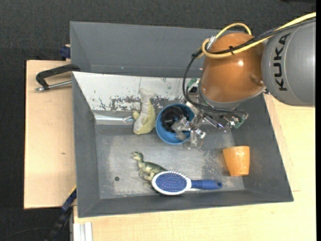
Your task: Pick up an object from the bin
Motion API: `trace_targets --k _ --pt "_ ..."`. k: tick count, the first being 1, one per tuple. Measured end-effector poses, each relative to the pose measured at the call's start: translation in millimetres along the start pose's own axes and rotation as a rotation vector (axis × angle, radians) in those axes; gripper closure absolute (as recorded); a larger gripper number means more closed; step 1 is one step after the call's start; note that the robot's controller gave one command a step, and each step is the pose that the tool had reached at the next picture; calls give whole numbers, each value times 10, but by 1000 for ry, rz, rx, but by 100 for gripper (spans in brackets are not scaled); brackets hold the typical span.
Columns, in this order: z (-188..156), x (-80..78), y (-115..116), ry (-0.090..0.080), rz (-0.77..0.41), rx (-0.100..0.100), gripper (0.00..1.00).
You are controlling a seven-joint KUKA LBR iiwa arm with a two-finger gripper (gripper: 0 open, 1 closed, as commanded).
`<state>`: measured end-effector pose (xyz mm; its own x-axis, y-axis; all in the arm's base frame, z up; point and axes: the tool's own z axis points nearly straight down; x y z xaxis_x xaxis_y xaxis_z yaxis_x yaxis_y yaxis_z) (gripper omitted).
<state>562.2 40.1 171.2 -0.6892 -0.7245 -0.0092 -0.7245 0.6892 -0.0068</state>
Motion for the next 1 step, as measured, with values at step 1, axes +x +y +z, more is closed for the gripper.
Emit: trace_targets --k 1 --pt "26 2 15 3 0 -5 0"
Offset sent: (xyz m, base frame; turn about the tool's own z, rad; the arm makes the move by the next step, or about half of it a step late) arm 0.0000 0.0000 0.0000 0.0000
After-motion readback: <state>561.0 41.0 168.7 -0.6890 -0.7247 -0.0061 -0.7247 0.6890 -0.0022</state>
